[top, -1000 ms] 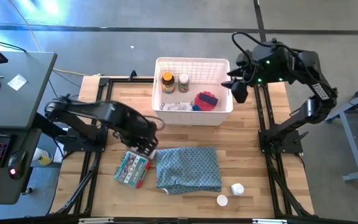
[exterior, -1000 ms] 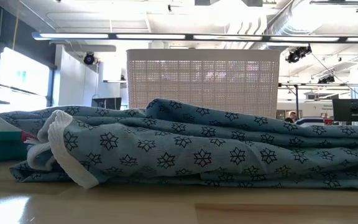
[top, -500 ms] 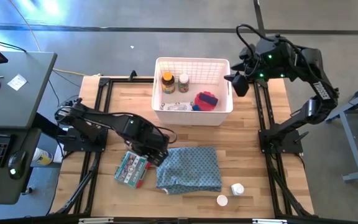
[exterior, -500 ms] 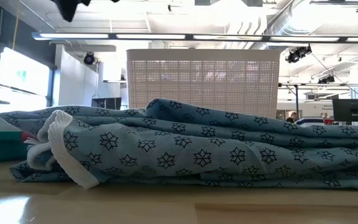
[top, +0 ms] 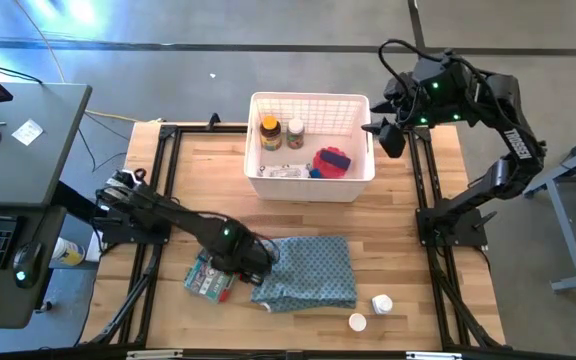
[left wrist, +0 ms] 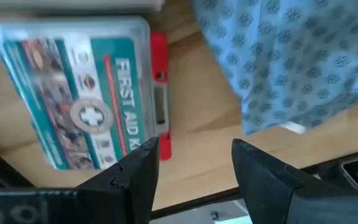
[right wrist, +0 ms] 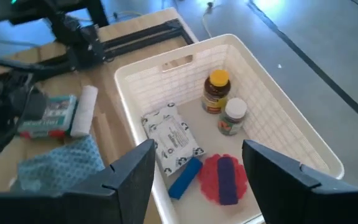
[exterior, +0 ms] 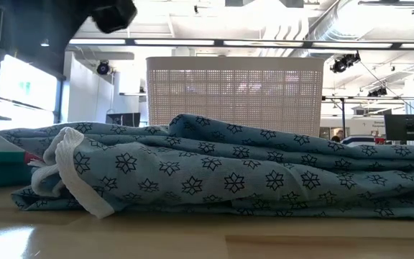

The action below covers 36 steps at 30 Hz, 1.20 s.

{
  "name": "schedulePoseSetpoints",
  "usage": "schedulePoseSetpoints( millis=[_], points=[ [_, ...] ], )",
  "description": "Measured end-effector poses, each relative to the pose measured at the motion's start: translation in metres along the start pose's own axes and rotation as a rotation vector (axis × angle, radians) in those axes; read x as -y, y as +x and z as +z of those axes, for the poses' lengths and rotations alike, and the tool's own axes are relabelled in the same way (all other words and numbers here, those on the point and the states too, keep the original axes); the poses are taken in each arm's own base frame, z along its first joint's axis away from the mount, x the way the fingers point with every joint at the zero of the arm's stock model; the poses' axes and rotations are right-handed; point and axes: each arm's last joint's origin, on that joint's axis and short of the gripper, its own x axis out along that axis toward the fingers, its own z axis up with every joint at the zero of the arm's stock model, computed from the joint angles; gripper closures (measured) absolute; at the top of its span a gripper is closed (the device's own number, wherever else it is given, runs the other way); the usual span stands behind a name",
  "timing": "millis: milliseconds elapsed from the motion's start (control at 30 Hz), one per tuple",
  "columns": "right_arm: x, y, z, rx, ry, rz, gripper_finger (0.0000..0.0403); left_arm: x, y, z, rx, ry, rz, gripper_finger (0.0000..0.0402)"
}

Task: Pick & place medical supplies in basket/bin
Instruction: Put the first aid kit into the white bin

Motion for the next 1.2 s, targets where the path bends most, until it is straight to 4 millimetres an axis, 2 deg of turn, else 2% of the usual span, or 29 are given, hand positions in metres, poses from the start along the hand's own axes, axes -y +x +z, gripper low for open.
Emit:
schedulePoseSetpoints(
  millis=[67, 200, 400, 633, 900, 1200],
  points=[
    [-0.001, -0.001, -0.001, -0.013, -0.028, 0.023, 0.0171, 0.008, 0.010, -0.004, 0.000, -0.044, -0.030, 0.0167],
    [-0.002, -0.001, -0.004, -0.042, -0.061, 0.064, 0.0171, 0.014, 0.034, -0.014, 0.009, -0.109, 0.028, 0.0167],
    [-0.003, -0.001, -0.007, -0.069, -0.062, 0.104, 0.0171, 0.015, 0.059, -0.021, -0.028, -0.130, 0.155, 0.0167],
    [-0.003, -0.005, -0.008, -0.060, -0.063, 0.107, 0.0171, 0.022, 0.067, -0.013, 0.021, -0.136, 0.130, 0.0167],
    [-0.002, -0.006, -0.008, -0.054, -0.089, 0.085, 0.0171, 0.023, 0.080, -0.010, 0.040, -0.110, 0.170, 0.0167],
    [-0.001, -0.006, -0.007, -0.044, -0.109, 0.062, 0.0171, 0.021, 0.087, -0.009, 0.049, -0.094, 0.196, 0.0167]
  ],
)
